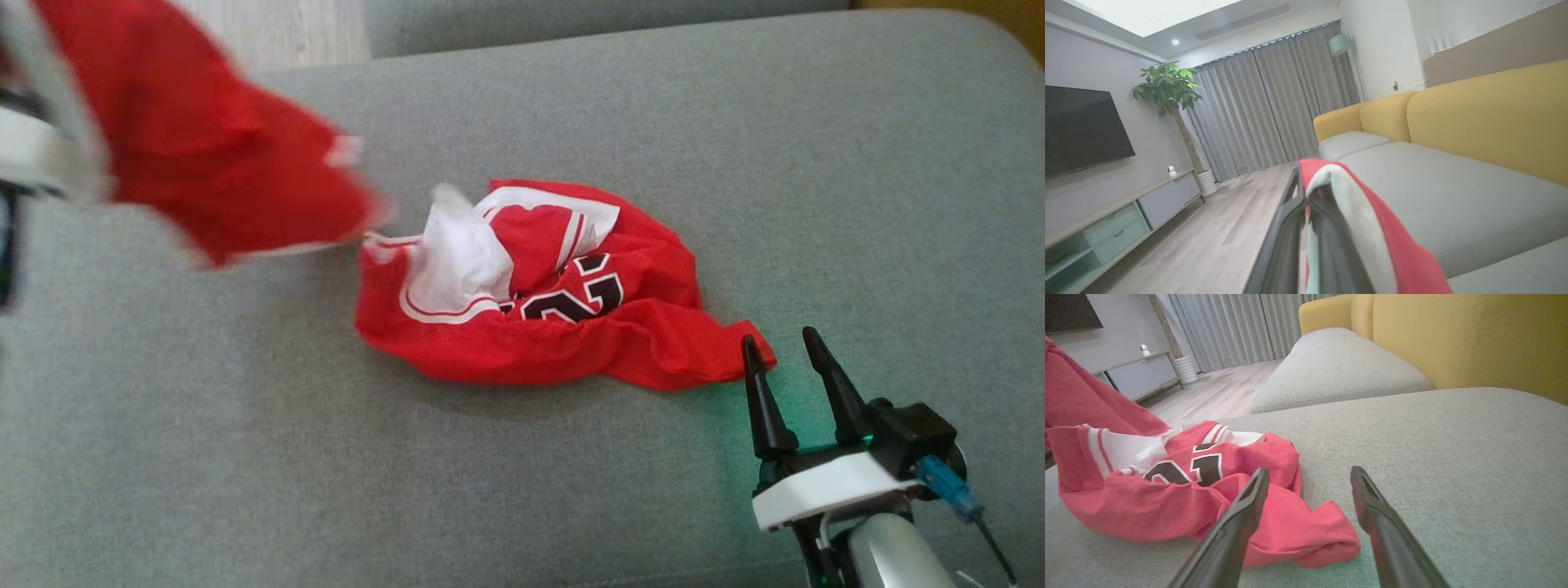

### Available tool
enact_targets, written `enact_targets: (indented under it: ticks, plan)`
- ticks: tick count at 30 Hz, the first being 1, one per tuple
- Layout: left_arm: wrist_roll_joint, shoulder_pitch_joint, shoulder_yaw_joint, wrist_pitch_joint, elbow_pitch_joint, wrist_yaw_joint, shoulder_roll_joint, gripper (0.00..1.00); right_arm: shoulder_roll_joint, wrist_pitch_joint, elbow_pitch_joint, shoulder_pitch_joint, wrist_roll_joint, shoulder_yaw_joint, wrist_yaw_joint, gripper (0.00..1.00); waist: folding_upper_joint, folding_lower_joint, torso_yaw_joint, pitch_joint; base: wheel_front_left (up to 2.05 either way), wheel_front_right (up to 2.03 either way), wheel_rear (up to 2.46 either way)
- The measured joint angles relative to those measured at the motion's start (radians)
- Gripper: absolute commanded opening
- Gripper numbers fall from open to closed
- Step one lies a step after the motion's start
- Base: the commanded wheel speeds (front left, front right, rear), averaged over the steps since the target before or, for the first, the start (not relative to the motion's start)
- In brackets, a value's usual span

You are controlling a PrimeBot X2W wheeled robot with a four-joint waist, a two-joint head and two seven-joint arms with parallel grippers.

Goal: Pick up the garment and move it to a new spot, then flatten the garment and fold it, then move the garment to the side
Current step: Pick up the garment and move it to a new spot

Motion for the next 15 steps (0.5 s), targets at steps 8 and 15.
enact_targets:
  ticks: [8,15]
  plan:
    - [0.046,-0.187,0.062,0.002,0.168,-0.004,0.132,0.00,0.000,0.000,-0.011,-0.037,-0.016,-0.009,0.000,1.00,0.0000,0.0000,-0.007,0.053,0.00,0.00,0.00]
    - [0.091,-0.249,0.099,-0.013,0.372,0.025,0.222,0.00,0.000,0.000,-0.042,-0.066,-0.038,-0.012,0.000,1.00,0.0000,0.0001,-0.031,0.126,0.00,0.00,0.00]
